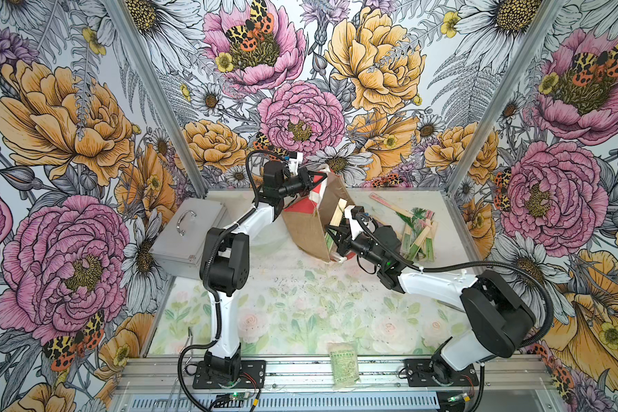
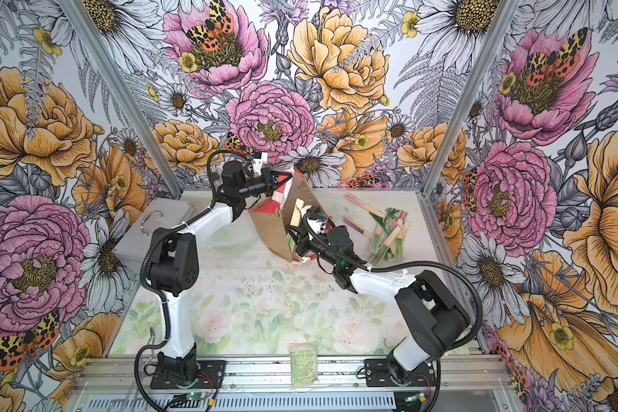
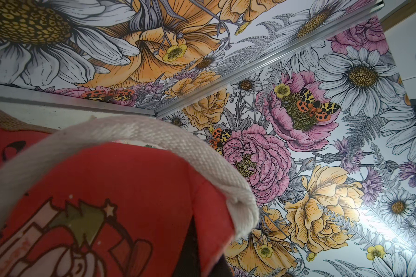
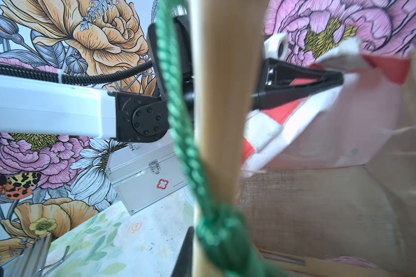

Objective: Take out the folding fans from the tote bags
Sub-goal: Pick up the folding fan from the canvas bag, then place the folding fan at the center of the board.

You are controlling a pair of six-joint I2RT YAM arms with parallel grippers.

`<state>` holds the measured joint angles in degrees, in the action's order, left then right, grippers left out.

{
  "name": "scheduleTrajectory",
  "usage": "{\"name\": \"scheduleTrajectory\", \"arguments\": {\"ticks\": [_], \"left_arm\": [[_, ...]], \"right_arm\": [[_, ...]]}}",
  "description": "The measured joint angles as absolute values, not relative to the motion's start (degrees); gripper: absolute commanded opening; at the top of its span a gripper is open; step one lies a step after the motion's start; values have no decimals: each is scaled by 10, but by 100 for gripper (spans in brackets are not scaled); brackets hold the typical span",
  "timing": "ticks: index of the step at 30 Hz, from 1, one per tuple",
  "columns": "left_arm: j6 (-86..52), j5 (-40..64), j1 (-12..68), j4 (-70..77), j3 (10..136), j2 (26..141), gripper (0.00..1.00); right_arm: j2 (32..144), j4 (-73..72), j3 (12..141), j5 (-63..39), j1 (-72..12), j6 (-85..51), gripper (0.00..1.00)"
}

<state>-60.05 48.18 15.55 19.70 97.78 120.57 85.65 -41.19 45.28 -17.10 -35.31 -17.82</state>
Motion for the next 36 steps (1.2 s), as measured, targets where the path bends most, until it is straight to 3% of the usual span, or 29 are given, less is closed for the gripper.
{"name": "scheduleTrajectory", "arguments": {"ticks": [5, 11, 16, 24, 32, 36], "left_arm": [[-599, 480, 156, 197, 974, 1206, 0], [-595, 480, 155, 200, 965, 1206, 0], [-586, 484, 155, 204, 962, 1206, 0], [-583, 518, 155, 225, 959, 1206, 0], [-563, 562, 168, 225, 957, 1199, 0], [-544, 589, 176, 225, 942, 1180, 0]], "right_arm": [[771, -346, 448, -165, -315, -171, 0], [693, -284, 440, -199, -178, -211, 0], [703, -111, 535, -262, -60, -235, 0], [839, 90, 654, -300, 52, -266, 0], [1085, 227, 761, -292, 68, -270, 0], [1145, 269, 808, -274, 70, -274, 27]]}}
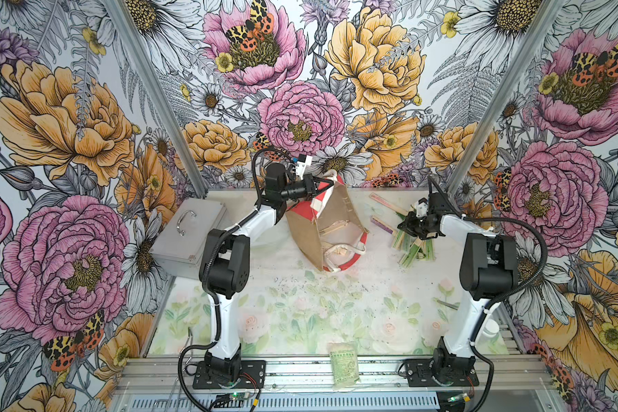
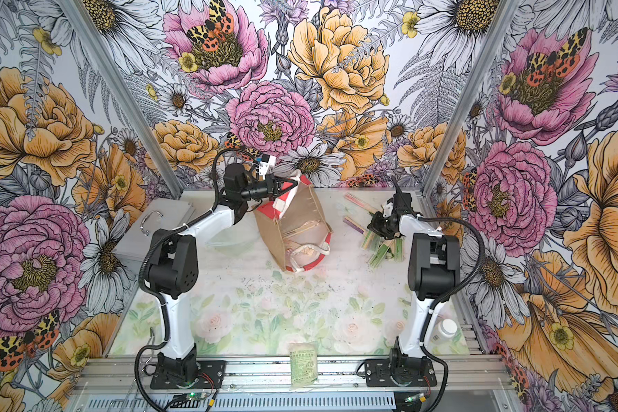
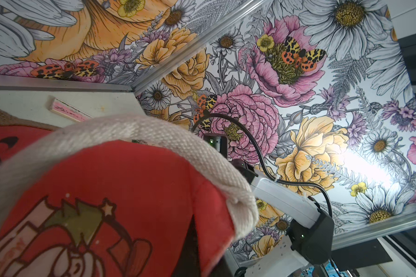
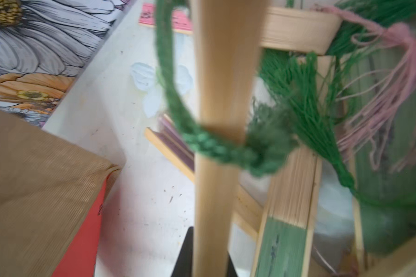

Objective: Take out the folding fans from the tote bags
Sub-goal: Place the folding fan at the center of the board, then adjust the canvas bag at the center of the board.

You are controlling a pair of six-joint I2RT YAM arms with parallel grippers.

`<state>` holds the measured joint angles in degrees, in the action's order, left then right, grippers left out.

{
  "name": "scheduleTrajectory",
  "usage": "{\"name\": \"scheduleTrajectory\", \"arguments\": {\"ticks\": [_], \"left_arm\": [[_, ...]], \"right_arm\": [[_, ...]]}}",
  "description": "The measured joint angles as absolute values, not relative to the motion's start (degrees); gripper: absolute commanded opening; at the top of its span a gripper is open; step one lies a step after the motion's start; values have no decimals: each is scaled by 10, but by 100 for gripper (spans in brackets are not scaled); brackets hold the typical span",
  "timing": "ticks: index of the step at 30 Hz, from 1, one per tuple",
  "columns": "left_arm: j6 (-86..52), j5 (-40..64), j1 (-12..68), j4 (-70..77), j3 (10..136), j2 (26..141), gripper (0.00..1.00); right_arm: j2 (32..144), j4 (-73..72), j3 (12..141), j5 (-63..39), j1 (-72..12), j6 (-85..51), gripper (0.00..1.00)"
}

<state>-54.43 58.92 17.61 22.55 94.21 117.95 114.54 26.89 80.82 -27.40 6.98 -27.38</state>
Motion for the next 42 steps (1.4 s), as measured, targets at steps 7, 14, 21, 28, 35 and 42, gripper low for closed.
{"name": "scheduleTrajectory", "arguments": {"ticks": [7, 14, 21, 28, 35, 42], "left_arm": [[-520, 617, 186, 228, 929, 1160, 0], [-518, 617, 186, 230, 917, 1160, 0], [-525, 610, 186, 234, 920, 1165, 0], [-544, 596, 186, 235, 931, 1187, 0], [-552, 583, 187, 234, 938, 1190, 0], [-556, 578, 191, 229, 946, 1195, 0]], "right_arm": [[1141, 306, 816, -240, 75, -274, 56], [1007, 326, 763, -230, 68, -230, 55], [825, 292, 707, -237, -39, -109, 49], [747, 94, 570, -154, -210, -34, 42], [795, -116, 498, -105, -286, -29, 35], [949, -192, 582, -60, -326, -44, 35]]}}
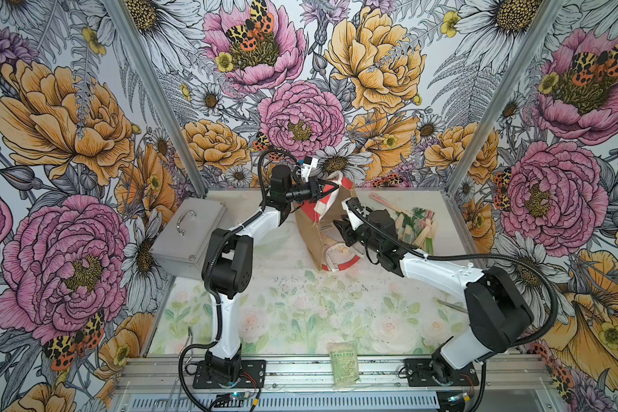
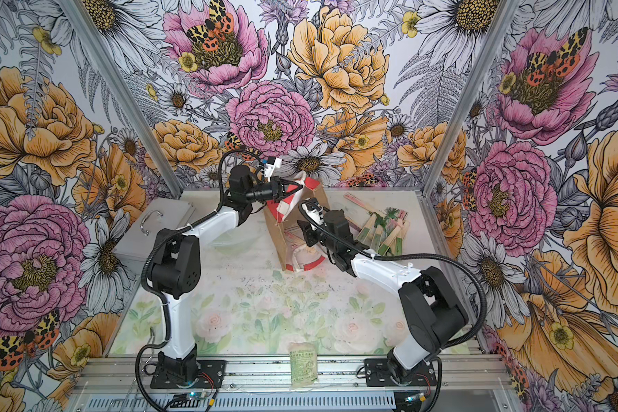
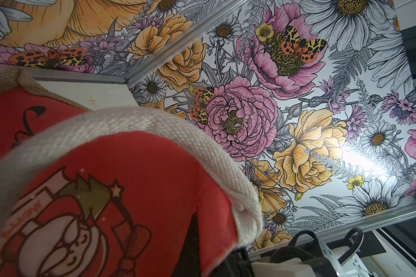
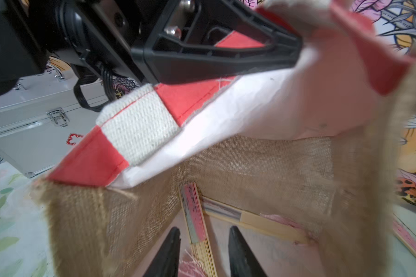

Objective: Take out the folding fans from the tote bags
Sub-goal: Adjust the canvas bag at the center of the board.

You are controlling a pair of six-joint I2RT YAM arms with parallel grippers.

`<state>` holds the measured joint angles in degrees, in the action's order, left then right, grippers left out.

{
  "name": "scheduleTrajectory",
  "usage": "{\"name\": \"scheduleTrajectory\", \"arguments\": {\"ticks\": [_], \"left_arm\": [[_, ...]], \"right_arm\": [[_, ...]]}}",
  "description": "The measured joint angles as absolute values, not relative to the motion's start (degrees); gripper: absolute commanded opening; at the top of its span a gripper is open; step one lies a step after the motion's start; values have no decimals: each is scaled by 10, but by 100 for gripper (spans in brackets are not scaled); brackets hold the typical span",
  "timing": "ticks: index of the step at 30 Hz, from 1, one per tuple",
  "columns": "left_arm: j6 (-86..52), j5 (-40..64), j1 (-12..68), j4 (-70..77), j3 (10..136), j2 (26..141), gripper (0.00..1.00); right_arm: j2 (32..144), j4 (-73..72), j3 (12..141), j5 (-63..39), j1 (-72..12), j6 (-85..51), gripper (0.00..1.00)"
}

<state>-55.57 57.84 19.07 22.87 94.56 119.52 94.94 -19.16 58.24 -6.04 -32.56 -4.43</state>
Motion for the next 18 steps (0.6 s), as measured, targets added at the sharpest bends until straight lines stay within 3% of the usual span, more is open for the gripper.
{"name": "scheduleTrajectory", "arguments": {"ticks": [9, 18], "left_arm": [[-554, 590, 194, 225, 946, 1195, 0], [-546, 613, 183, 226, 946, 1195, 0]], "right_arm": [[1070, -230, 607, -9, -333, -106, 38], [1128, -161, 700, -91, -325, -107, 50]]}}
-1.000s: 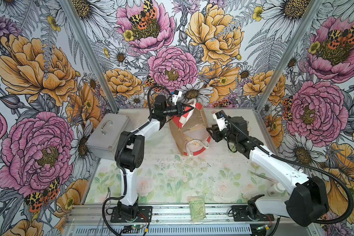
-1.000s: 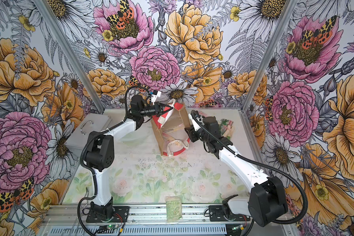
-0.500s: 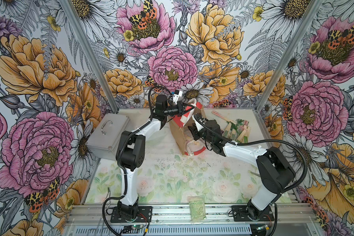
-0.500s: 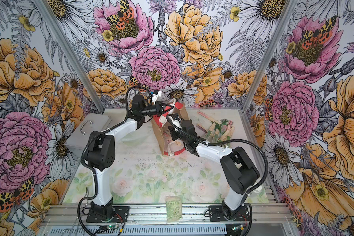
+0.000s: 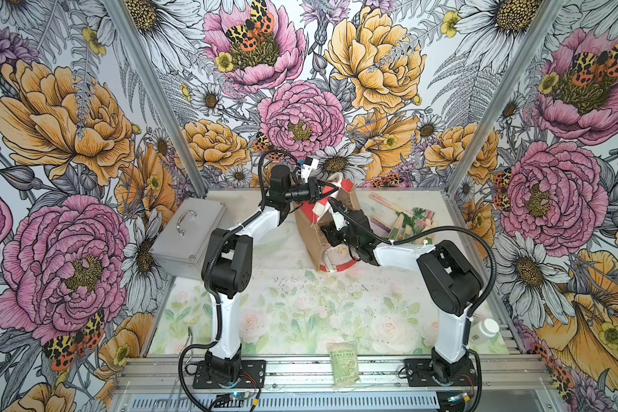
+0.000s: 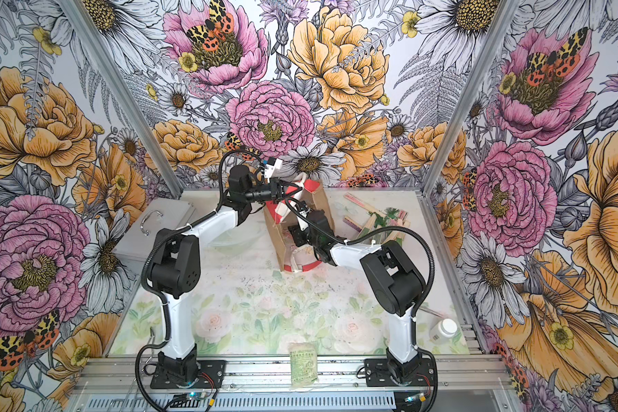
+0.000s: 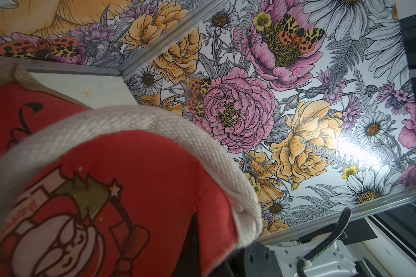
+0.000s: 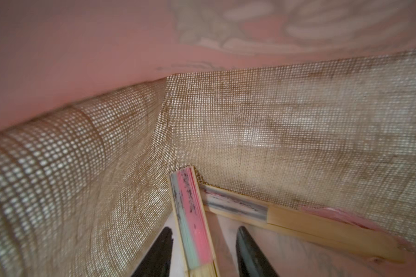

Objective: Take out the folding fans from the tote bags
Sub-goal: Adjust the canvas bag at the center of the board.

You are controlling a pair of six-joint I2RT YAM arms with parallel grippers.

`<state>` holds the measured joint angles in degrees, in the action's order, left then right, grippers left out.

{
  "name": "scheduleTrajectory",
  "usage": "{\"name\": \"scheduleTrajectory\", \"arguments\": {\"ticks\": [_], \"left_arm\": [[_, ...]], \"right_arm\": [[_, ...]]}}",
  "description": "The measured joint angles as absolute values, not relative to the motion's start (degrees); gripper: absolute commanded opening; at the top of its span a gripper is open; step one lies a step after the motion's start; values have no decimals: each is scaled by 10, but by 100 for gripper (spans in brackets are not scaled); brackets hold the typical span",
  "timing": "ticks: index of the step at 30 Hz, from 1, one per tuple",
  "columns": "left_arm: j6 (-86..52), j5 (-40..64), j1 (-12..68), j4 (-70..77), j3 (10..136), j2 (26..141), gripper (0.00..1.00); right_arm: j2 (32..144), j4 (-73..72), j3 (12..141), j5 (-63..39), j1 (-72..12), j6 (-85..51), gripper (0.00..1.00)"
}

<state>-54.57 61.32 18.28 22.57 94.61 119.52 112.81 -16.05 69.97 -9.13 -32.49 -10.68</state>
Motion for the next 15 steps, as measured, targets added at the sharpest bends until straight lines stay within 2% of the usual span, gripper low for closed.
{"name": "scheduleTrajectory", "arguments": {"ticks": [6, 15], "left_arm": [[-545, 621, 180, 223, 946, 1195, 0], [-573, 635, 180, 234, 946, 1196, 0]], "right_arm": [[1184, -67, 776, -134, -322, -94, 53], [1194, -1, 778, -138, -322, -69, 55]]}}
